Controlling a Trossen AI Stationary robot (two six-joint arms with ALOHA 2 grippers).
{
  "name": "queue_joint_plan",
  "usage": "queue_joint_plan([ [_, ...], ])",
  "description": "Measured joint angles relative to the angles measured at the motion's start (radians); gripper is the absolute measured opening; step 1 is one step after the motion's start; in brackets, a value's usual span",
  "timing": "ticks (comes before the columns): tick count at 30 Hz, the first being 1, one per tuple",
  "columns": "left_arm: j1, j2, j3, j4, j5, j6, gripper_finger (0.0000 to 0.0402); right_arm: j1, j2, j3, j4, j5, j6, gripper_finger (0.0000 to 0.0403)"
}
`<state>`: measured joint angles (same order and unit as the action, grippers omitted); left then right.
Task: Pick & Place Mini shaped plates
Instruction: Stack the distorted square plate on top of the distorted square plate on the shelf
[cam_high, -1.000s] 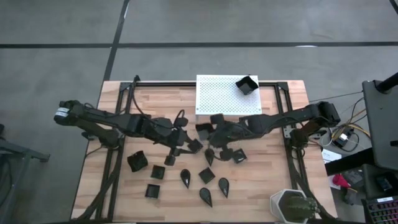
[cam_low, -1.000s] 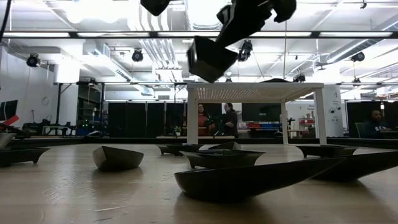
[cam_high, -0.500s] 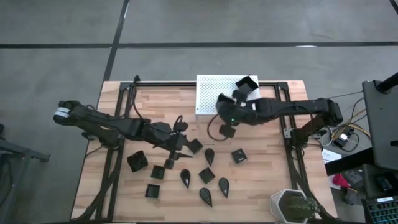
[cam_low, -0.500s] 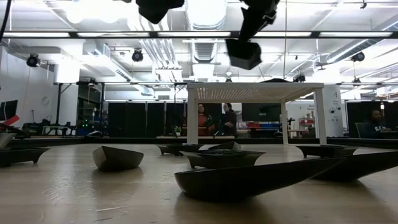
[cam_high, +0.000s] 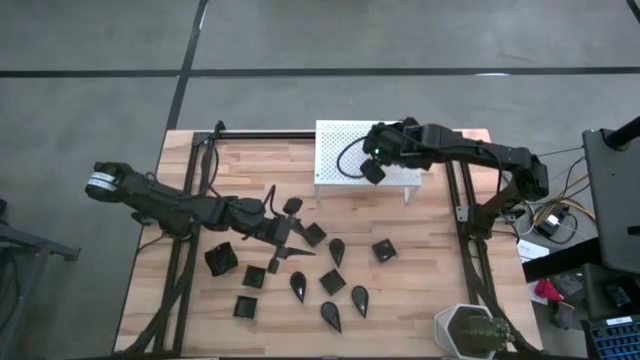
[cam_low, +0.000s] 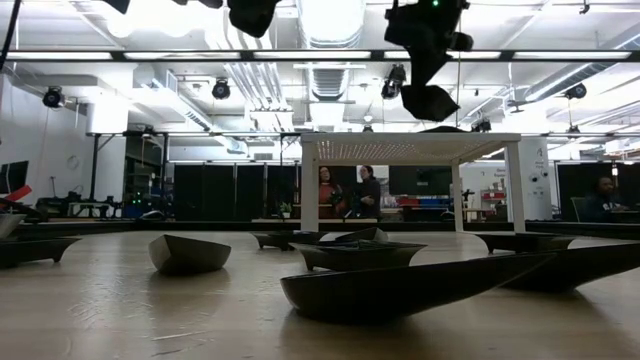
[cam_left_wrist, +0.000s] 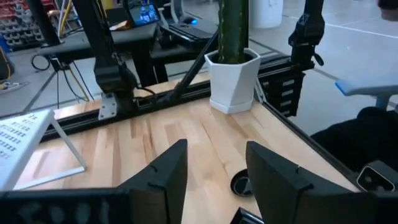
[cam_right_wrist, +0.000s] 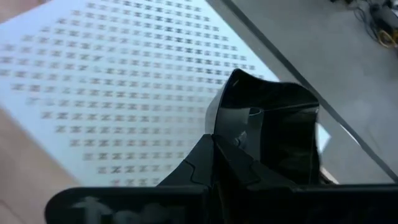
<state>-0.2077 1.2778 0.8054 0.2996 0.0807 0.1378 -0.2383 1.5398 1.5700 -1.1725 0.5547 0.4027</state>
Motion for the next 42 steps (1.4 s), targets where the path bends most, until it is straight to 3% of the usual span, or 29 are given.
queue_joint_plan([
  [10, 0.000, 0.000, -0.012, 0.000, 0.000, 0.000, 0.0156, -0.123, 0.042, 0.028, -0.047, -0.001, -0.069, 0.0008],
  [42, 0.000, 0.000, -0.023, -0.003, 0.000, -0.003, 0.0156, -0.140, 0.116, 0.027, -0.079, -0.005, -0.118, 0.0009],
])
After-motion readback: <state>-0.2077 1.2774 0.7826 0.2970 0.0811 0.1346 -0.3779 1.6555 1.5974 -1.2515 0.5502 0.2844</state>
